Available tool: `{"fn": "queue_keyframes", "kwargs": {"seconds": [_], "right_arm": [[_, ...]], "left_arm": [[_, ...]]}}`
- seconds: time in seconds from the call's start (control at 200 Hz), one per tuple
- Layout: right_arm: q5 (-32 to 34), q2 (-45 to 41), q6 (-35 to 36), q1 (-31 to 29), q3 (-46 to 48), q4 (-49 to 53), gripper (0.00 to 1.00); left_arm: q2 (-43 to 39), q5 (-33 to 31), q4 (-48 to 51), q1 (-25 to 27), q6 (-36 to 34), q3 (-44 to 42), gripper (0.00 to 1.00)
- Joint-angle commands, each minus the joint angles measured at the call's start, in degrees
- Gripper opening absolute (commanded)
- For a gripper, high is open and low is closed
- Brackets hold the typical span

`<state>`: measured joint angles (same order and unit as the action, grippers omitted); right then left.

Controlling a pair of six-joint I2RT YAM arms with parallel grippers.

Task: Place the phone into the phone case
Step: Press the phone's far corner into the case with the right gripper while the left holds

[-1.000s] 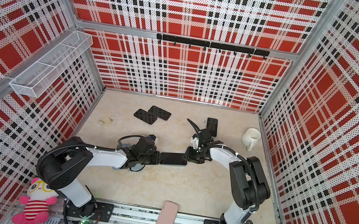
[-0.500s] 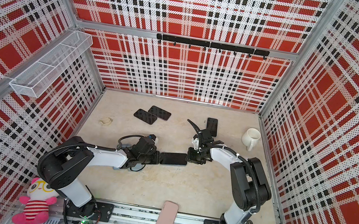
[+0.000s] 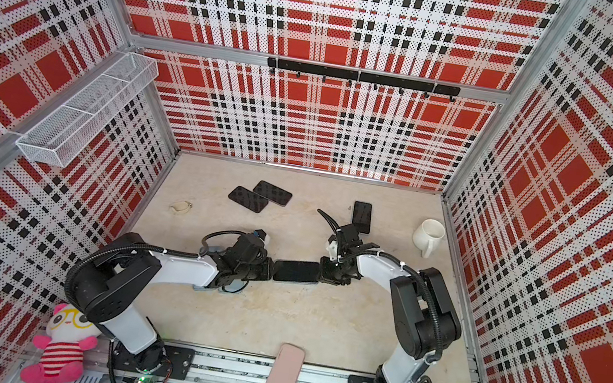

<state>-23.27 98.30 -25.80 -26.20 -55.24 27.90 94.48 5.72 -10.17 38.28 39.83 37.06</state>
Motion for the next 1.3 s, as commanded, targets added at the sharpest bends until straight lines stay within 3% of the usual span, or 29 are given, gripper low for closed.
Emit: {"fn": "queue_keyframes", "kwargs": {"seconds": [0.0,0.281,0.867,1.298], "right_arm": [[-1.2,2.5,-0.1,-2.7,0.7,-0.1,0.11],[2.1,5.7,-1.2,-5.7,0.7,3.5,0.06],[8.5,16.0,-3.8,-9.1,4.3,3.3,0.08],[8.4,21.1,-4.4,-10.3,2.9,1.1,0.07]], "left_arm": [[2.7,1.1,0.5,0.6,0.0,0.5,0.20],[3.8,1.8,-0.9,1.2,0.8,0.3,0.20],[6.1,3.2,-1.7,1.2,0.3,1.7,0.20],[5.8,3.6,-1.7,0.9,-0.2,1.7,0.20]]}}
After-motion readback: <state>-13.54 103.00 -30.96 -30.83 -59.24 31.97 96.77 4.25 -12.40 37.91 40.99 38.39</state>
